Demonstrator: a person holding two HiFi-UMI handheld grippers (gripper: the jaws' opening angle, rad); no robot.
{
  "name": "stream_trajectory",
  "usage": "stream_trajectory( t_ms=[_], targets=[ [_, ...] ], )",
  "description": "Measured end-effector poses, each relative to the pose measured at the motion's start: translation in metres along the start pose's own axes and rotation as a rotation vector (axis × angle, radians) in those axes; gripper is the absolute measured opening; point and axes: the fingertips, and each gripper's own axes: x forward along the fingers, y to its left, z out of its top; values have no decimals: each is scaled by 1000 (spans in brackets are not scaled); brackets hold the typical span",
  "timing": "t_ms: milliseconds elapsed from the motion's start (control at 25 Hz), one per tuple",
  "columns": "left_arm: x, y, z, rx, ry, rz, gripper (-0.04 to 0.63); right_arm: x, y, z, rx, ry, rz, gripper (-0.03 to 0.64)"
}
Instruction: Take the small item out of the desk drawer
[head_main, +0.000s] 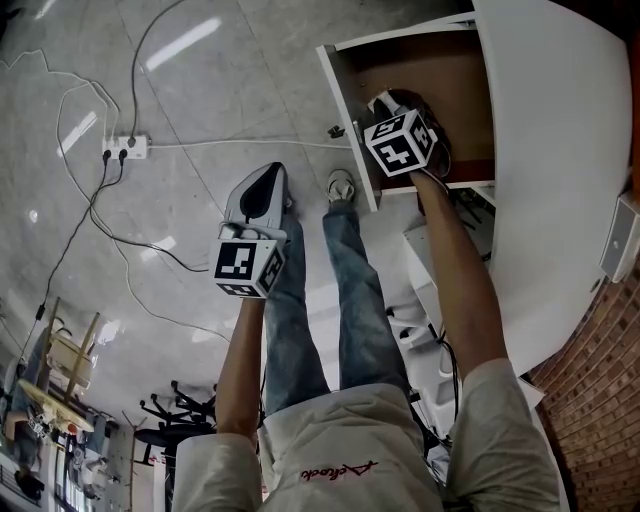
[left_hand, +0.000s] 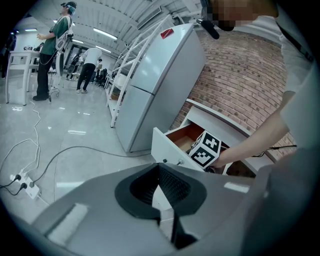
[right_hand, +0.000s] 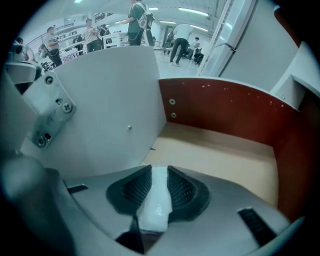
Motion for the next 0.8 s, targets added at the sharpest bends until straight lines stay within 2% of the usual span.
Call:
stream_trajectory(
  t_ms=[320, 560, 800],
  targets=[
    [-2, 0, 0, 7, -2, -6, 9, -4, 0, 3, -2, -11, -19, 17],
    [-5, -2, 2, 13, -11, -8, 9, -9, -1, 6, 19, -32, -24, 12],
    [-6, -4, 5, 20, -16, -8, 9, -30, -9, 27, 63, -128, -53, 11]
  ],
)
